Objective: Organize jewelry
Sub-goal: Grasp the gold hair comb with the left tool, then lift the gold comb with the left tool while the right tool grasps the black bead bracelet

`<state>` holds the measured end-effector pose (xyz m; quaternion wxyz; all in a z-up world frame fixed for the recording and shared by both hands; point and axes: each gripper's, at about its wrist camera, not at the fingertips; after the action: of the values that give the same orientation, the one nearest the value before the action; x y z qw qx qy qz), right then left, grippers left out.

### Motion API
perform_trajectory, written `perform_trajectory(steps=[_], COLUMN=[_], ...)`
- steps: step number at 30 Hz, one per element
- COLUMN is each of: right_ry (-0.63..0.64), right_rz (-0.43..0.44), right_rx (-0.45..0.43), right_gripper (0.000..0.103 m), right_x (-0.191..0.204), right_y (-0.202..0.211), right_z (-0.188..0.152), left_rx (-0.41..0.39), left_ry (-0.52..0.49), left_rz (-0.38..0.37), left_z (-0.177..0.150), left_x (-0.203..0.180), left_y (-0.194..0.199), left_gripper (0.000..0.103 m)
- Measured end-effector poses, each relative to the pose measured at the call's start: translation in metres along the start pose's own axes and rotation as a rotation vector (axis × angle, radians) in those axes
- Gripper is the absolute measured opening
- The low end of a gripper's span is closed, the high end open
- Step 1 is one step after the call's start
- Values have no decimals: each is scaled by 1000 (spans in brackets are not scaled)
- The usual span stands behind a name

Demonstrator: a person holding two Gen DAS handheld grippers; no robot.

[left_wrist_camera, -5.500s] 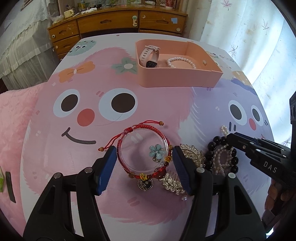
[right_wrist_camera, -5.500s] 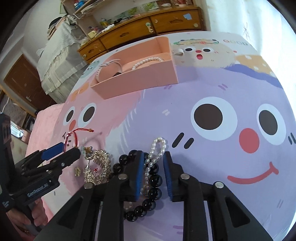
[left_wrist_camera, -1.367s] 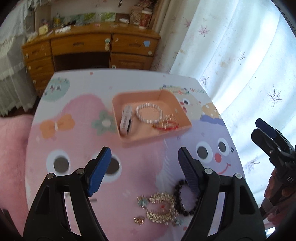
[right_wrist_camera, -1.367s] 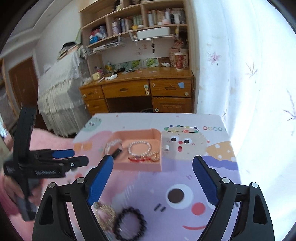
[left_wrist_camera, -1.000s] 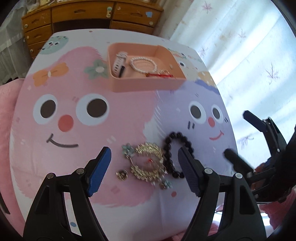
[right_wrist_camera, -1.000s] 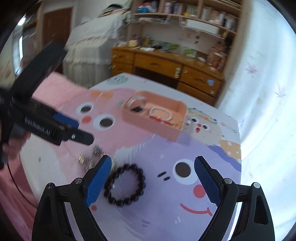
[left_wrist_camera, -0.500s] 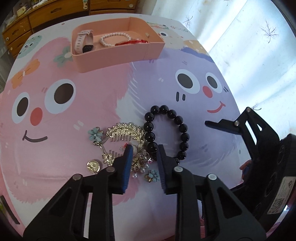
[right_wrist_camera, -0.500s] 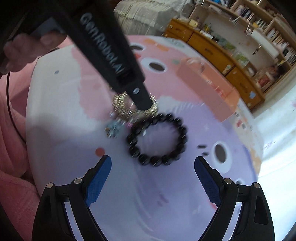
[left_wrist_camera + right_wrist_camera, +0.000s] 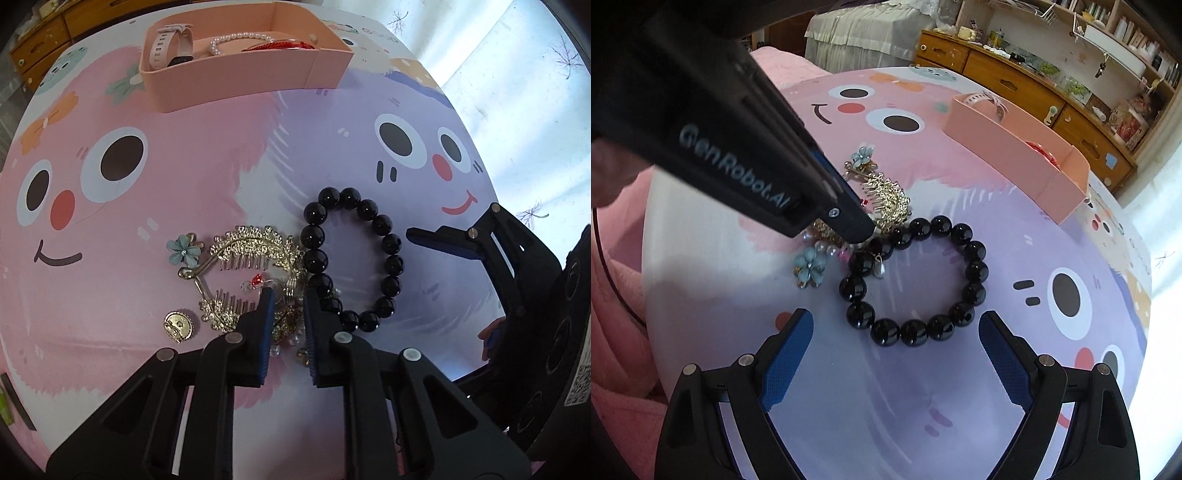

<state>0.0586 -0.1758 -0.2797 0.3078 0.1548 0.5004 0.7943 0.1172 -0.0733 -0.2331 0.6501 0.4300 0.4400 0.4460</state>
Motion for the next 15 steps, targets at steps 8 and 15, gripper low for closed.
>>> perform_trajectory(steps=[8, 15], right_ry=[-65, -108], right_rz=[46, 70], right_rx=[-10, -17], right_gripper=[93, 93], right_x=[-15, -27], right_y=[-8, -15], right_z=[6, 14], left_rx=[-5, -67], left_ry=[12, 42], left_rz=[-12, -66], left_z=[-1, 2], left_x=[2, 7], left_y=[-1, 26], left_gripper=[5, 5])
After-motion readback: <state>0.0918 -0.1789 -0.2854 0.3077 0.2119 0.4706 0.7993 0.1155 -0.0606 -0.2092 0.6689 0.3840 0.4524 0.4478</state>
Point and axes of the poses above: each gripper's, at about its wrist camera, not at the fingertips, and y roughly against the way its jaws point, x to its left, z to its top, and after that the axes turned 2 degrees about z, right-handed
